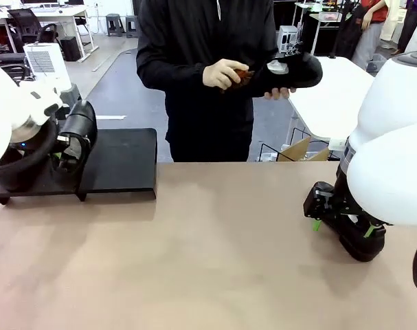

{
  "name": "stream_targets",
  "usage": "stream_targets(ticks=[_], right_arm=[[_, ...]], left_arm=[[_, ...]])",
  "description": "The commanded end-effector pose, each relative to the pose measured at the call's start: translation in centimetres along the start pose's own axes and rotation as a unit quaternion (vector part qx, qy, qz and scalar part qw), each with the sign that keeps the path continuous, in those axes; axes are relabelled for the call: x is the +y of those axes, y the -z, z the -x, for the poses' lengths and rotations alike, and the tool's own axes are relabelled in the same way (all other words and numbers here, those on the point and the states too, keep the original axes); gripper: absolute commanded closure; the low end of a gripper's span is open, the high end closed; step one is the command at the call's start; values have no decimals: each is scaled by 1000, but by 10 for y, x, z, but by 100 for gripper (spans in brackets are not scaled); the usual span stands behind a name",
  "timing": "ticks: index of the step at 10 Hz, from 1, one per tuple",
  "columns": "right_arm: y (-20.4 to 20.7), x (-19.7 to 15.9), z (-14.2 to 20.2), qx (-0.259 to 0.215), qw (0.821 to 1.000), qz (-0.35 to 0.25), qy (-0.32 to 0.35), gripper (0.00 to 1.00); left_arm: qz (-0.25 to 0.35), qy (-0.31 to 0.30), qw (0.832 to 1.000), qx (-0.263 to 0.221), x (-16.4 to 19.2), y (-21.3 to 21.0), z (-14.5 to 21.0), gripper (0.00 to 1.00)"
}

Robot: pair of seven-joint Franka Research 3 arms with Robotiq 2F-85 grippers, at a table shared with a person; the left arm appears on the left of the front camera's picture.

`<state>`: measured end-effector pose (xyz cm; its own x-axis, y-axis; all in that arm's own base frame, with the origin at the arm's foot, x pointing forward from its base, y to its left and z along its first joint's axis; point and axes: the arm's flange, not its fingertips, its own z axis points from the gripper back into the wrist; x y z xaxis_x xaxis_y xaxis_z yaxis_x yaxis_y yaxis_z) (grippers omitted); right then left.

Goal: Organize the shoes by placing them on the stand.
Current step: Place the Shoe from the middle of the table onto the Shoes Stand.

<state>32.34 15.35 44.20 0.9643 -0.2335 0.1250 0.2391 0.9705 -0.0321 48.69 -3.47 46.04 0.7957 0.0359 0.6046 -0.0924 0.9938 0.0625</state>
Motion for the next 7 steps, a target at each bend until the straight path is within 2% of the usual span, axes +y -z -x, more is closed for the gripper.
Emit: stream_targets(ticks=[1, 5, 7], right_arm=[[2, 2, 0, -4, 1000, -7, -1, 0], [2, 2, 0, -4, 1000, -7, -1, 0], [2, 2, 0, -4, 1000, -7, -1, 0]], left_arm=[[-24, -12, 999, -22, -5, 1, -21, 100], [-47, -24, 999, 1, -4, 37, -19, 100], [-57, -30, 998, 2, -1, 42, -16, 100]])
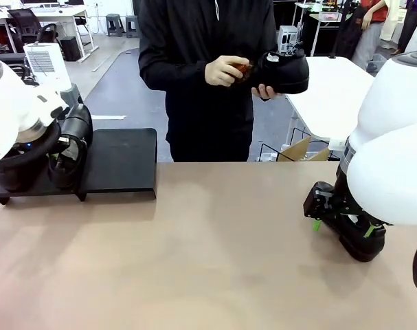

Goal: Organize the shoes by placing them on the stand.
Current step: Place the Shoe from the middle of the table onto the Shoes Stand.

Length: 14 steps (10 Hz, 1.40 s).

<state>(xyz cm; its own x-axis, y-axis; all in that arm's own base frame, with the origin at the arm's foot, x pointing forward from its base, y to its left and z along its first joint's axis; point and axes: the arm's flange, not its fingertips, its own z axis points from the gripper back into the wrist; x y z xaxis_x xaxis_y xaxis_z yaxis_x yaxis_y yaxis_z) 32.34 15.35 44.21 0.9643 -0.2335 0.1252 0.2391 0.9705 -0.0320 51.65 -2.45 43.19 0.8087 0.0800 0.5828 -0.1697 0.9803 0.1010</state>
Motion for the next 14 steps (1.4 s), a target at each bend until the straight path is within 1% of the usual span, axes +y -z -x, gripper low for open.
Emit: stream_targets(ticks=[1, 6, 9, 10, 11, 12, 14], right_arm=[[2, 2, 0, -4, 1000, -7, -1, 0], [2, 2, 0, -4, 1000, -7, -1, 0], [2, 2, 0, -4, 1000, -7, -1, 0], [2, 2, 0, -4, 1000, -7, -1, 0], [2, 2, 0, -4, 1000, -7, -1, 0], [2, 2, 0, -4, 1000, -7, -1, 0], [2, 2, 0, -4, 1000, -7, -1, 0]], left_arm=[[-21, -17, 1000, -14, -3, 1, -10, 100], [-33, -28, 999, -7, 0, 14, -4, 100], [-43, -23, 999, -11, 0, 16, -6, 42], [-53, -14, 998, -16, -1, 16, -5, 23], [-79, -7, 996, -31, -2, 15, -4, 4], [-90, -7, 995, -40, -2, 10, -4, 0], [-87, -7, 994, -60, -4, -11, -5, 0]])
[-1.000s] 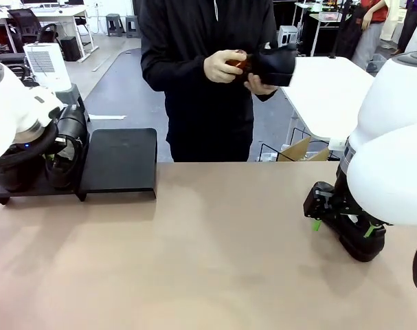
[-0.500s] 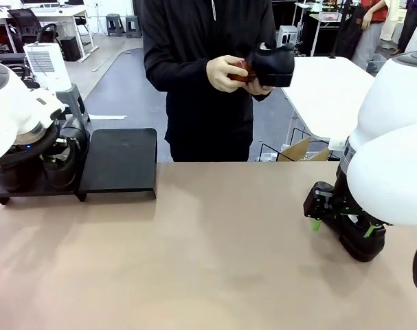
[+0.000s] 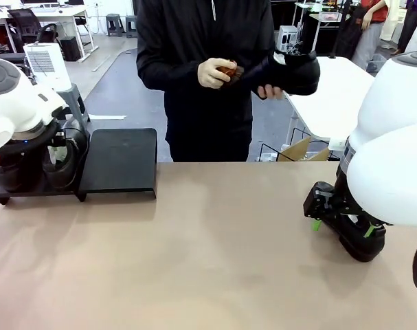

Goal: Organize the shoes by placing them on the stand.
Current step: Place the Shoe from the middle of the table onto the Shoes Stand.

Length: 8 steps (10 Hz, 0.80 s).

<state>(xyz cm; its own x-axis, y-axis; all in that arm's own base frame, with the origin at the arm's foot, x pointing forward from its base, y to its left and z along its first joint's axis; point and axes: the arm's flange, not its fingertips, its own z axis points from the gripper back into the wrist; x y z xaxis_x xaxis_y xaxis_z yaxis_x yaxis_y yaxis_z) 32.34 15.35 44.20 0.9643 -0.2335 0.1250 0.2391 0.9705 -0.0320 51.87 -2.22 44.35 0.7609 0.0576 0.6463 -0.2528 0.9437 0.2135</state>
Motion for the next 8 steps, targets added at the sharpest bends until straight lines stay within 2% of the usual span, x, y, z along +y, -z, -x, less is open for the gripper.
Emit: stream_targets(ticks=[1, 5, 6, 8], right_arm=[[2, 2, 0, -4, 1000, -7, -1, 0], [2, 2, 0, -4, 1000, -7, -1, 0], [2, 2, 0, -4, 1000, -7, -1, 0], [2, 2, 0, -4, 1000, -7, -1, 0]], left_arm=[[-15, -5, 1000, -18, -6, -22, 2, 0], [14, -59, 998, -11, 18, -85, 8, 0], [-4, -24, 1000, -17, -5, -48, -2, 0], [-4, -24, 1000, -17, -5, -48, -2, 0]])
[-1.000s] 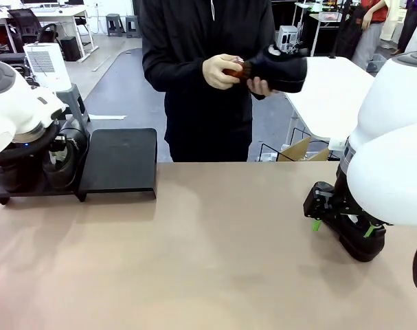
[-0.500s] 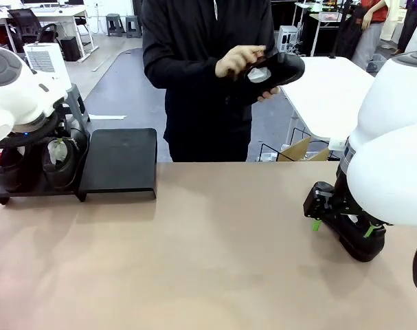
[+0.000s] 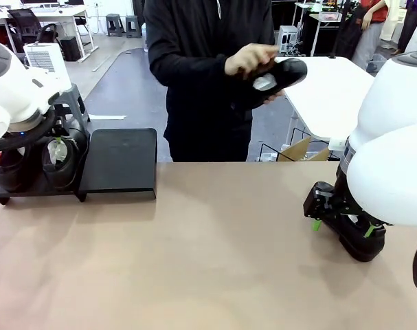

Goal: Organize the shoes by placing them on the stand.
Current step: Pick up one Shoe and place it in the middle of the table.

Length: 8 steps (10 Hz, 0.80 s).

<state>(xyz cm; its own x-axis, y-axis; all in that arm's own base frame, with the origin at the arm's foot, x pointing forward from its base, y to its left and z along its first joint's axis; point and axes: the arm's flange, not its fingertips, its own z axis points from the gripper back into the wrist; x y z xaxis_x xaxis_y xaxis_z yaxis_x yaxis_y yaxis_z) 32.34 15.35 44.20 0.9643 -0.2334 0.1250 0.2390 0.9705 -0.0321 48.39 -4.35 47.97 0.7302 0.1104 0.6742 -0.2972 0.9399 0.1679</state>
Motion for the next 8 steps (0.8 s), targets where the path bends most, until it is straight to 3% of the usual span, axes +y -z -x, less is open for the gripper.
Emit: stream_targets(ticks=[1, 5, 7, 8], right_arm=[[2, 2, 0, -4, 1000, -7, -1, 0], [2, 2, 0, -4, 1000, -7, -1, 0], [2, 2, 0, -4, 1000, -7, -1, 0], [2, 2, 0, -4, 1000, -7, -1, 0]], left_arm=[[-6, 8, 1000, -6, -2, 6, -6, 0], [0, 6, 1000, 2, -2, 6, -2, 0], [96, 61, 988, 108, -24, -61, 7, 0], [125, 53, 981, 137, -23, -93, 9, 0]])
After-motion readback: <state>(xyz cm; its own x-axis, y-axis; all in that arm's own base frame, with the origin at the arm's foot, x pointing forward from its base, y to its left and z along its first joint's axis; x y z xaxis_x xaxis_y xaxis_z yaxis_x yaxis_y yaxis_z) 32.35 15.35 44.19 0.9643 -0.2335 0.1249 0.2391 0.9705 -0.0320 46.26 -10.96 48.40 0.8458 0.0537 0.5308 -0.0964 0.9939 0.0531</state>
